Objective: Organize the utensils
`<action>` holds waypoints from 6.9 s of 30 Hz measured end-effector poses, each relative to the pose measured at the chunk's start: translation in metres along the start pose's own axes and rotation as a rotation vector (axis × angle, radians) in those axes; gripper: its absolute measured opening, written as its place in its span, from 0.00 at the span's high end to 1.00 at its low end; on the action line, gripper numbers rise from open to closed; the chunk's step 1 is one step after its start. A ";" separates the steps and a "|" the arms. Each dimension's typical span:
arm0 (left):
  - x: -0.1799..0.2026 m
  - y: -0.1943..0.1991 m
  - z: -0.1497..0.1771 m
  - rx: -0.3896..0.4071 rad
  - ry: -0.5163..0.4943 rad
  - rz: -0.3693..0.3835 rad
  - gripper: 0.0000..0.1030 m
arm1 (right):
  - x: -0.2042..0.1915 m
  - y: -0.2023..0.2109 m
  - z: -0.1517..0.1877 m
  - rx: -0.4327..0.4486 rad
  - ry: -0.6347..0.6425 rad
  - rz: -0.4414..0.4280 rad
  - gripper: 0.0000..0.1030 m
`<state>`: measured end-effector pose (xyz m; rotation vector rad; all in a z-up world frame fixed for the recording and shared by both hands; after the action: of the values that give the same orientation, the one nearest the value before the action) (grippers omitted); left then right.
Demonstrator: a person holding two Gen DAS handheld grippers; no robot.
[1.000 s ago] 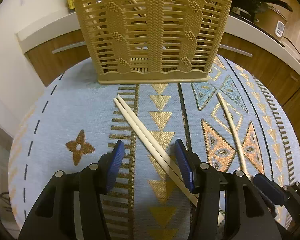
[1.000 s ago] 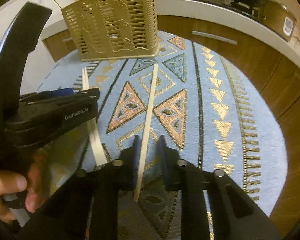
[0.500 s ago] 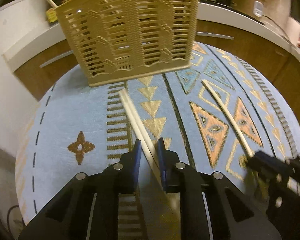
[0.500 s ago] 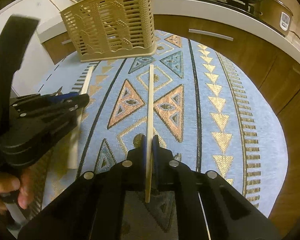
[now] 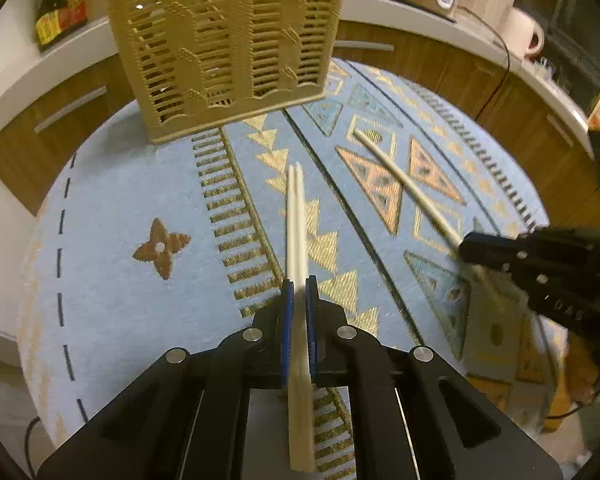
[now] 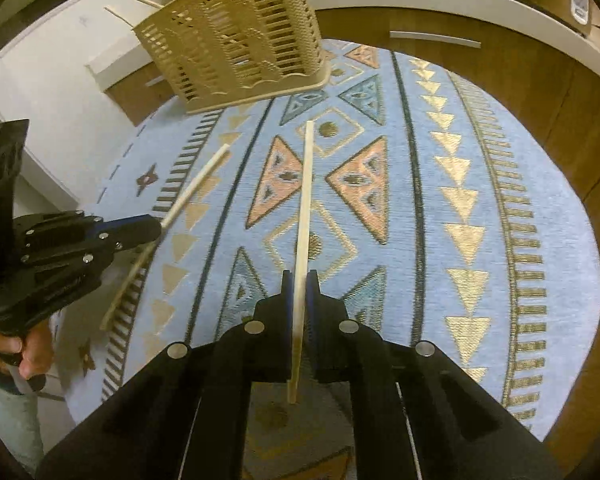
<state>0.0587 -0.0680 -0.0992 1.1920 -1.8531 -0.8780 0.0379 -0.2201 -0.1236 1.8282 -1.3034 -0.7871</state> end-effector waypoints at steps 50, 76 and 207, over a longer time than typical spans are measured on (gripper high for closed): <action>0.025 0.052 -0.097 0.224 -0.018 0.050 0.92 | 0.012 0.056 -0.099 0.072 0.170 -0.044 0.96; 0.030 0.207 -0.217 0.708 0.025 0.182 0.98 | -0.012 0.133 -0.268 0.701 0.188 0.141 0.96; -0.033 0.077 -0.044 0.829 0.233 -0.250 0.08 | -0.018 0.054 -0.084 0.694 0.130 0.397 0.08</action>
<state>0.0734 -0.0183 -0.0198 1.9556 -1.9411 -0.0338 0.0740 -0.1957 -0.0319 1.9711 -1.9234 0.0178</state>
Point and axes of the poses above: each gripper's, at about its wrist camera, not at the fingertips, and y roughly against the way its jaws point, x to its right, z to its underside, the point moved 6 cm from there along -y, roughly the way its jaws point, and after that the axes turned 13 degrees about y, right-handed, at the moved point
